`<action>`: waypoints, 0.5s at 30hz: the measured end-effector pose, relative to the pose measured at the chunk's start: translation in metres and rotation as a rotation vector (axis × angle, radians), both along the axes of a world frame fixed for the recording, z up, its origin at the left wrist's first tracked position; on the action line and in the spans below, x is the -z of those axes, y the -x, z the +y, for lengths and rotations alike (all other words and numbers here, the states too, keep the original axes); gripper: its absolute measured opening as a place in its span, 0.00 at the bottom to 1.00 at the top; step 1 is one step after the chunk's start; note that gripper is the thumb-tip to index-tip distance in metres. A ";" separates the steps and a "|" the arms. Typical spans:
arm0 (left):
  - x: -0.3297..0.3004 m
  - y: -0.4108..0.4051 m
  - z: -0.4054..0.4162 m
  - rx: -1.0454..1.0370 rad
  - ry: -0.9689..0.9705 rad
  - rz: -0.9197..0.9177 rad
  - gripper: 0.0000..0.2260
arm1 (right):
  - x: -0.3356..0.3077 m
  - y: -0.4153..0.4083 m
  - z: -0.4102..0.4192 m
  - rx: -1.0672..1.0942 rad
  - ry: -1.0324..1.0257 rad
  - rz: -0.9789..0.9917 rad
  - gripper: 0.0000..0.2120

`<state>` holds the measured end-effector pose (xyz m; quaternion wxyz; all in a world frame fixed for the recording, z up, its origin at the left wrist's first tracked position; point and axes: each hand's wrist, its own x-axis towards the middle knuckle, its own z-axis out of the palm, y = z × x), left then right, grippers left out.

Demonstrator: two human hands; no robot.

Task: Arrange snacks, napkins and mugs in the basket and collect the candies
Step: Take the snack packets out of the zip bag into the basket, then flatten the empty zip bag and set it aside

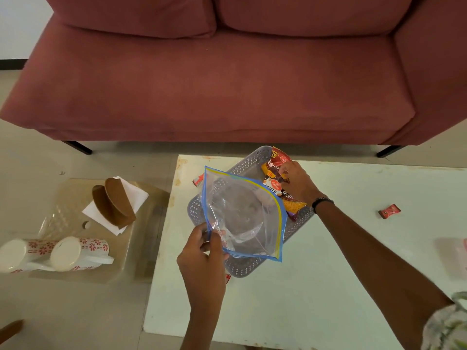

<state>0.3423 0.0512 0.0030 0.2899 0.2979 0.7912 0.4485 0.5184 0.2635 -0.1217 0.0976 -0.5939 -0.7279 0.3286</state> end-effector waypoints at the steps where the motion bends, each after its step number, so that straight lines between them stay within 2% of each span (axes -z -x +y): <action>1: -0.001 -0.001 0.001 -0.010 0.004 -0.014 0.07 | -0.006 0.000 -0.005 0.052 -0.001 0.043 0.14; 5: -0.010 -0.008 0.008 -0.054 -0.008 -0.091 0.07 | -0.048 -0.006 -0.060 0.236 -0.057 0.306 0.11; 12: -0.035 -0.019 0.024 -0.130 -0.075 -0.359 0.06 | -0.115 -0.038 -0.171 0.171 -0.013 0.590 0.26; 15: -0.044 -0.025 0.026 -0.106 -0.101 -0.427 0.07 | -0.141 -0.032 -0.178 0.239 -0.031 0.663 0.23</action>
